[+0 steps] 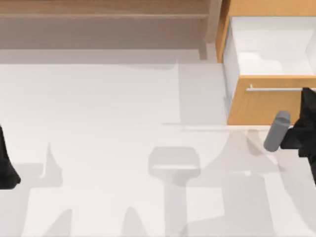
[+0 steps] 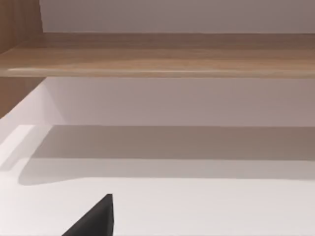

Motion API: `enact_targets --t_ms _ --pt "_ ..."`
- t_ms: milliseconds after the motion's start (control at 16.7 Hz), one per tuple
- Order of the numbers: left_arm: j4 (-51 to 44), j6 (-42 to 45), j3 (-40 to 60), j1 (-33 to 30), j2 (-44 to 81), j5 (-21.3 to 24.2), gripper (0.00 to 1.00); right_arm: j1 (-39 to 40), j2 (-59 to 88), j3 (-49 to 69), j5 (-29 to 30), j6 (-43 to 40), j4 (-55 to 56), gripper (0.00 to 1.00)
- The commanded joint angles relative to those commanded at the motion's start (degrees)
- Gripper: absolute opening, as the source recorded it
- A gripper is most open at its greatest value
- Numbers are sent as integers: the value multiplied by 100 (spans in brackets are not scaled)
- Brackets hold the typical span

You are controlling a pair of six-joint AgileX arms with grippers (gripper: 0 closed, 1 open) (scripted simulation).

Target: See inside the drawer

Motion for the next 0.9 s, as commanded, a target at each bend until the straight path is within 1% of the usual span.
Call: enact_targets --t_ms 540,600,900 --pt "0 0 0 0 0 0 100 0 0 0 0 0 0 98" --pt "0 0 0 0 0 0 100 0 0 0 0 0 0 100" --pt "0 0 0 0 0 0 100 0 0 0 0 0 0 100"
